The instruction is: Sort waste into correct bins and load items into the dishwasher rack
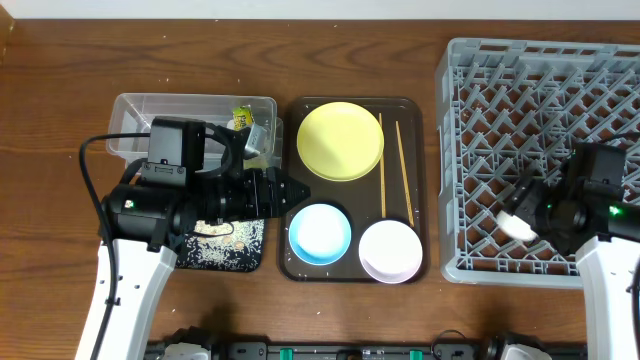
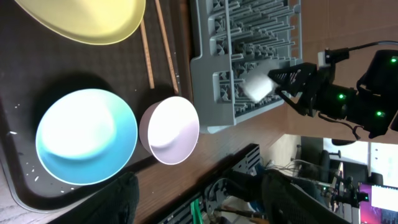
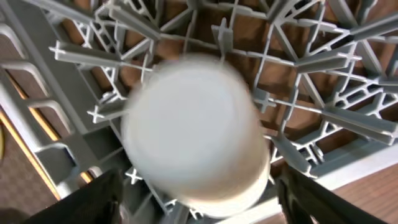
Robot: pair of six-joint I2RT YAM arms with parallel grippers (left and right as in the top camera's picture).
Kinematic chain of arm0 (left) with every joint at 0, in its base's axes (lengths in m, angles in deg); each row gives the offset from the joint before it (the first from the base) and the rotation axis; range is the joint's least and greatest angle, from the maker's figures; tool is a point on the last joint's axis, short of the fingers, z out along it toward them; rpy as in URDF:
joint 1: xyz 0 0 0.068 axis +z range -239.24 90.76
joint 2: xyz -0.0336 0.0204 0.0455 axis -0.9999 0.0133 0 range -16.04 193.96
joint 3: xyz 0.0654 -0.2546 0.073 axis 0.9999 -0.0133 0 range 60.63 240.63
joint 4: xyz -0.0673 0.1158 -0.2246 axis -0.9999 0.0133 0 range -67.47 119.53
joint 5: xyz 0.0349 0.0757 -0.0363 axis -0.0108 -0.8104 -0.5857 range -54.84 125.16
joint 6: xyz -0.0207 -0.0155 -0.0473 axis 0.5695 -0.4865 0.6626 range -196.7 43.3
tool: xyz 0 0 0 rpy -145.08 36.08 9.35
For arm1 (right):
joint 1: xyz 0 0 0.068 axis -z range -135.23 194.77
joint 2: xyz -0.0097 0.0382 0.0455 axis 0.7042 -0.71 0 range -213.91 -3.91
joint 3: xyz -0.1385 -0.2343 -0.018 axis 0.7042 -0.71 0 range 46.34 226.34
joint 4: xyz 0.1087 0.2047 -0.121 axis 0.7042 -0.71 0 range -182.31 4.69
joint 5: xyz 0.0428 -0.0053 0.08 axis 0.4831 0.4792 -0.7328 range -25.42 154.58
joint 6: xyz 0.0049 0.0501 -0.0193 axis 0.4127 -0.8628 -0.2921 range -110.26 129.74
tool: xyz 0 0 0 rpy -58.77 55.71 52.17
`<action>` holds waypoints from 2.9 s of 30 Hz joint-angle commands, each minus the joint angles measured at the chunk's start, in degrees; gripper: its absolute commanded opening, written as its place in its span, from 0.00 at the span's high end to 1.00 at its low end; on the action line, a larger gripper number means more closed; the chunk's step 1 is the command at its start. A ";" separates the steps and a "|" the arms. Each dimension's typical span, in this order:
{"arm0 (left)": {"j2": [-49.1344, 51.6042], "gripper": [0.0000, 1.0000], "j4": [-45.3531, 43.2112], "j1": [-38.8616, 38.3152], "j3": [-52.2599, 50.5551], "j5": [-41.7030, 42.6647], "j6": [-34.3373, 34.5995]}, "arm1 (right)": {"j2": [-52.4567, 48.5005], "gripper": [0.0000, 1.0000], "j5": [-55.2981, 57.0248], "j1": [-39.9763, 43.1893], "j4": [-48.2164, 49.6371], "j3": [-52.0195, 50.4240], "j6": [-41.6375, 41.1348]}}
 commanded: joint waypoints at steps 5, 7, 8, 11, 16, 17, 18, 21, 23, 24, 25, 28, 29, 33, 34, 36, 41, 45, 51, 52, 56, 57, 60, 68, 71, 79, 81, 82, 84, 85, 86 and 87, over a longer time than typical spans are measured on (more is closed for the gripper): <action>-0.24 0.33 0.28 -0.17 -0.39 -0.55 -1.22 | 8.50 0.09 -5.35 -0.90 -0.07 3.63 2.08; -0.24 0.33 0.28 -0.17 -0.39 -0.55 -1.22 | 11.45 0.14 -7.21 -0.92 -0.09 3.80 2.89; -0.24 0.33 0.28 -0.17 -0.42 -0.55 -1.22 | 12.74 0.16 -7.85 -0.90 -0.35 3.80 3.08; -0.24 0.33 0.31 -0.17 -0.39 -0.55 -1.22 | 16.72 0.25 -11.10 -0.92 -0.92 3.80 5.05; -0.24 0.34 0.31 -1.73 -0.39 -0.70 -1.29 | 21.00 0.36 -22.08 -0.92 -1.92 3.80 9.51; -0.24 0.34 0.31 -2.38 -0.39 -1.20 -1.40 | 21.24 0.36 -23.26 -0.92 -2.25 3.80 10.08; -0.24 0.34 0.35 -3.30 -0.39 -2.43 -1.40 | 21.35 0.36 -24.26 -0.90 -2.71 3.80 10.78; -0.24 0.34 1.11 -6.47 -0.39 -7.43 -1.38 | 21.33 0.35 -26.45 -0.90 -3.98 3.80 13.14; -0.24 0.34 2.01 -8.81 -0.39 -11.28 -1.38 | 21.35 0.34 -29.88 -0.92 -4.66 3.80 15.87; -0.24 0.34 2.47 -10.01 -0.39 -13.29 -1.36 | 21.33 0.32 -31.78 -0.92 -4.98 3.80 17.07; -0.24 0.34 2.93 -11.43 -0.39 -15.61 -1.33 | 21.33 0.31 -33.64 -0.92 -5.27 3.80 18.14; -0.24 0.34 3.34 -15.04 -0.39 -20.90 -0.94 | 21.35 0.30 -36.85 -1.36 -5.86 3.80 20.24; -0.24 0.34 3.34 -15.96 -0.39 -22.47 -0.94 | 21.33 0.30 -36.96 -1.86 -6.32 3.80 20.22; -0.46 0.34 4.04 -16.94 -0.33 -29.53 1.33 | 21.33 0.29 -36.65 -5.75 -7.52 3.80 22.18; -0.63 0.34 4.20 -16.74 -0.26 -30.64 1.95 | 21.33 0.26 -36.06 -6.93 -7.54 3.80 22.16; -1.27 0.33 4.20 -16.00 0.04 -31.01 2.03 | 21.29 0.18 -34.18 -9.57 -7.23 3.80 22.18; -4.44 0.34 10.25 -13.44 5.18 -46.69 1.42 | 21.27 0.01 -30.84 -11.67 -4.79 3.80 22.14; -9.11 0.19 15.80 -12.35 12.98 -62.49 1.40 | 21.22 0.01 -30.84 -11.67 -4.50 3.78 22.16; -17.27 0.14 17.38 -12.37 16.17 -66.31 1.44 | 21.22 0.01 -30.84 -11.67 -4.44 3.78 22.14; -18.49 0.14 17.92 -12.37 16.17 -66.05 1.46 | 21.22 0.01 -30.84 -11.67 -4.37 3.78 22.14; -21.53 0.13 19.43 -12.37 16.17 -66.10 1.44 | 21.22 0.01 -30.82 -11.67 -4.55 3.78 22.16; -21.94 0.13 19.69 -12.37 16.17 -66.10 1.44 | 21.22 0.01 -30.82 -11.67 -4.55 3.78 22.16; -22.58 0.12 19.87 -12.37 16.17 -66.10 1.44 | 21.22 0.01 -30.82 -11.67 -4.55 3.78 22.16; -23.28 0.12 19.89 -13.11 16.00 -66.10 1.42 | 21.22 0.01 -30.82 -11.67 -4.55 3.78 22.14; -26.10 0.12 20.48 -12.85 15.93 -67.45 0.83 | 21.22 0.01 -30.82 -11.67 -4.52 3.78 22.16; -40.68 0.12 8.41 -4.96 5.49 -67.38 -0.98 | 21.22 0.01 -30.82 -11.67 -4.52 3.78 22.14; -44.50 0.11 3.28 -3.23 0.35 -67.36 -1.60 | 21.22 0.01 -30.82 -11.67 -4.52 3.78 22.14; -46.16 0.11 0.83 -2.45 -2.16 -67.28 -1.60 | 21.22 0.01 -30.82 -11.67 -4.55 3.78 22.14; -49.66 0.11 -4.57 -0.87 -7.85 -65.68 -1.97 | 21.22 0.01 -30.82 -11.67 -4.55 3.78 22.16; -51.47 0.11 -7.67 -0.11 -10.99 -64.13 -2.80 | 21.22 0.01 -30.82 -11.67 -4.52 3.78 22.14; -53.22 0.11 -10.84 0.52 -14.16 -62.49 -3.65 | 21.22 0.01 -30.84 -11.67 -4.52 3.78 22.16; -54.64 0.11 -13.53 1.03 -16.85 -61.29 -3.93 | 21.22 0.01 -30.84 -11.67 -4.55 3.78 22.14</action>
